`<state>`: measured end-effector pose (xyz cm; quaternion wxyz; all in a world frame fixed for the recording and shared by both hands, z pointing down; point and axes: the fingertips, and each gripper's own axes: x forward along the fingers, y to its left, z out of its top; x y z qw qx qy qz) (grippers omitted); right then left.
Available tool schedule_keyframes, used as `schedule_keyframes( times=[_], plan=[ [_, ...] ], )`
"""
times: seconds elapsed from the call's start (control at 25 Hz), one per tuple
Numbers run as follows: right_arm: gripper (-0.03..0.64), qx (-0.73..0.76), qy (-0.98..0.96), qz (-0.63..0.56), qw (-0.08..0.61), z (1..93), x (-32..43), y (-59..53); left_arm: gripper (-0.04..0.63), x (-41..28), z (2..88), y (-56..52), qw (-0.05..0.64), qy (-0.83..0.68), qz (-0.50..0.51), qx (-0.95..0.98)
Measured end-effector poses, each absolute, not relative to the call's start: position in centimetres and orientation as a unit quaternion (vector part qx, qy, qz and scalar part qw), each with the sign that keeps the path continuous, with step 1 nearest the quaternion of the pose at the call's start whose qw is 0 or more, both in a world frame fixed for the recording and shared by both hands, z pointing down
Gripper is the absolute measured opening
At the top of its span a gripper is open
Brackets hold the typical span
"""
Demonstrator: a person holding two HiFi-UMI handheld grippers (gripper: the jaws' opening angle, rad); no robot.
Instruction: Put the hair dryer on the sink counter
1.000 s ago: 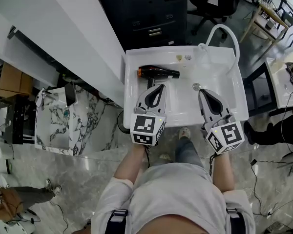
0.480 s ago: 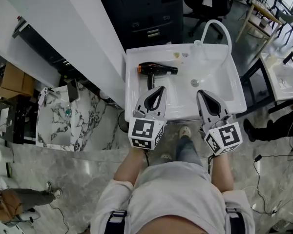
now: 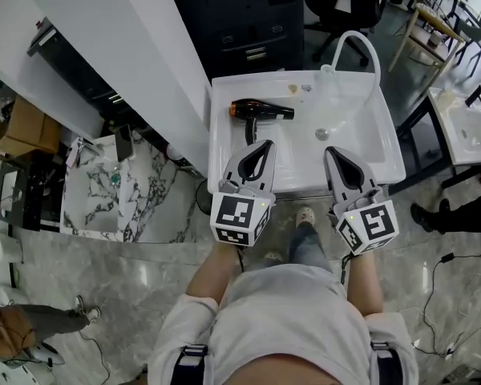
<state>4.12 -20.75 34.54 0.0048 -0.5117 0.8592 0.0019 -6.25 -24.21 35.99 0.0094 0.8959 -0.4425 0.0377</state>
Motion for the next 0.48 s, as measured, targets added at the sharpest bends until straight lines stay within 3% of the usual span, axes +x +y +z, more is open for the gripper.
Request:
schedule_keyframes(
  times=[0.48],
  plan=[
    [0.009, -0.507, 0.862, 0.009, 0.004, 33.96, 3.31, -20.27, 0.012, -6.77, 35.33, -23.70, 0.011, -0.444, 0.032, 0.895]
  ],
)
